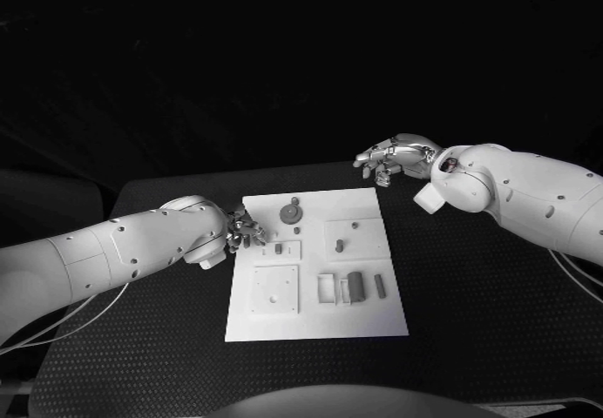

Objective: Assemble the parts on the task board

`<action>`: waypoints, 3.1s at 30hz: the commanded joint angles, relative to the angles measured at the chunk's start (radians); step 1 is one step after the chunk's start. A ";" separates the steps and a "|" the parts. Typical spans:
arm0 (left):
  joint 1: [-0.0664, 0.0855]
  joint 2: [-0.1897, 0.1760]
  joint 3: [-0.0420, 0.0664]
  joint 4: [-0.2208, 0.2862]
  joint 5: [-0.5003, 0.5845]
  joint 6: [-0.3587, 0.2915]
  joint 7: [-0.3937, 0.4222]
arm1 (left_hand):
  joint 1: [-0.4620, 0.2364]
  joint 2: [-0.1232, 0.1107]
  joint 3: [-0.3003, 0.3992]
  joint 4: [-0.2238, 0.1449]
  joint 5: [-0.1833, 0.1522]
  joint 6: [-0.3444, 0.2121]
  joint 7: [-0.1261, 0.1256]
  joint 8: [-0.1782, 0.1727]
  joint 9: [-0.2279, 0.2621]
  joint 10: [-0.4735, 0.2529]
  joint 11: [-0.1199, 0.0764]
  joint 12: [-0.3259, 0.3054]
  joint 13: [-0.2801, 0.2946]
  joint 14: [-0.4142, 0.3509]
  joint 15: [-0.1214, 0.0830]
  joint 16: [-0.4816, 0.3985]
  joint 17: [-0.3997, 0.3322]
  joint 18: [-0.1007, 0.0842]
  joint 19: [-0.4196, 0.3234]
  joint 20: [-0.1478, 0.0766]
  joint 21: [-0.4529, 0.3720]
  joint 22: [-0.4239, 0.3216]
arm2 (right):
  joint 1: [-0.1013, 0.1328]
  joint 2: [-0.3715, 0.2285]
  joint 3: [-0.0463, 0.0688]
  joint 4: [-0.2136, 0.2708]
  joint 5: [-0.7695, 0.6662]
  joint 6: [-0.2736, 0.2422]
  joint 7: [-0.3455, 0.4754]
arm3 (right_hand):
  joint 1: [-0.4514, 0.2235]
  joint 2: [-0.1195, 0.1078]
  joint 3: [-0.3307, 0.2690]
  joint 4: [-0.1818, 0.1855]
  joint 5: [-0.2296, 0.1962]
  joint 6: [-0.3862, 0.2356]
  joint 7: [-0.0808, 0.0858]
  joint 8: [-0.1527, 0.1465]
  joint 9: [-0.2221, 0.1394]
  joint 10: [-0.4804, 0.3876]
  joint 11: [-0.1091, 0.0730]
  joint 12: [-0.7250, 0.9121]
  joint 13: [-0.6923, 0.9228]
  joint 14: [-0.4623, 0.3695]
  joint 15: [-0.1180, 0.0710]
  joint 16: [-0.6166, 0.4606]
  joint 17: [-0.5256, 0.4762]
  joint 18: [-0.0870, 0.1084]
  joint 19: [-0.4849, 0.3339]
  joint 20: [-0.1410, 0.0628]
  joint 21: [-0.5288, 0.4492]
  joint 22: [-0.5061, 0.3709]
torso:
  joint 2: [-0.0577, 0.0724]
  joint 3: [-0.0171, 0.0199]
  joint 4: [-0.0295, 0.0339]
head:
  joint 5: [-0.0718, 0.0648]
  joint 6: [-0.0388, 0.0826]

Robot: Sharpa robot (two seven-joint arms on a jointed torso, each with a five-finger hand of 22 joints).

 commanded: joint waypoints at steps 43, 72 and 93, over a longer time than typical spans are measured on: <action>-0.028 0.015 -0.006 0.010 -0.075 0.008 -0.023 | -0.014 -0.002 0.014 -0.004 0.009 0.017 -0.014 0.096 0.036 0.041 -0.038 0.042 0.017 0.076 -0.075 0.040 0.008 0.028 0.060 -0.047 0.029 0.022 | 0.000 -0.001 0.001 -0.001 -0.004 0.016 0.006 | -0.009 0.002 0.004 -0.001 0.004 -0.002 0.008 -0.003 0.002 -0.006 -0.002 0.006 -0.002 -0.001 -0.003 0.003 -0.002 0.047 -0.001 -0.007 -0.005 0.011 | 0.000 0.0011 -0.0007 | -0.001 -0.008; -0.030 0.004 -0.007 0.016 -0.110 0.033 -0.040 | -0.012 -0.004 0.018 -0.005 0.016 0.016 -0.016 0.107 0.038 0.041 -0.040 0.052 0.019 0.077 -0.077 0.049 0.008 0.026 0.062 -0.047 0.037 0.022 | -0.001 0.000 0.001 -0.003 -0.004 0.017 0.007 | -0.009 0.002 0.004 -0.002 0.004 -0.002 0.008 -0.003 0.002 -0.006 -0.002 0.007 -0.002 -0.001 -0.004 0.003 -0.002 0.047 0.000 -0.007 -0.005 0.011 | 0.000 0.0008 -0.0012 | -0.001 -0.009; -0.031 -0.006 -0.008 0.023 -0.116 0.049 -0.050 | -0.010 -0.005 0.019 -0.006 0.019 0.016 -0.017 0.112 0.038 0.041 -0.041 0.055 0.020 0.077 -0.078 0.052 0.008 0.025 0.062 -0.047 0.040 0.022 | -0.001 0.004 0.001 -0.004 -0.004 0.018 0.006 | -0.009 0.002 0.004 -0.002 0.004 -0.002 0.008 -0.003 0.002 -0.006 -0.002 0.007 -0.002 -0.001 -0.003 0.003 -0.002 0.047 0.000 -0.007 -0.005 0.011 | 0.000 0.0027 -0.0026 | -0.003 -0.008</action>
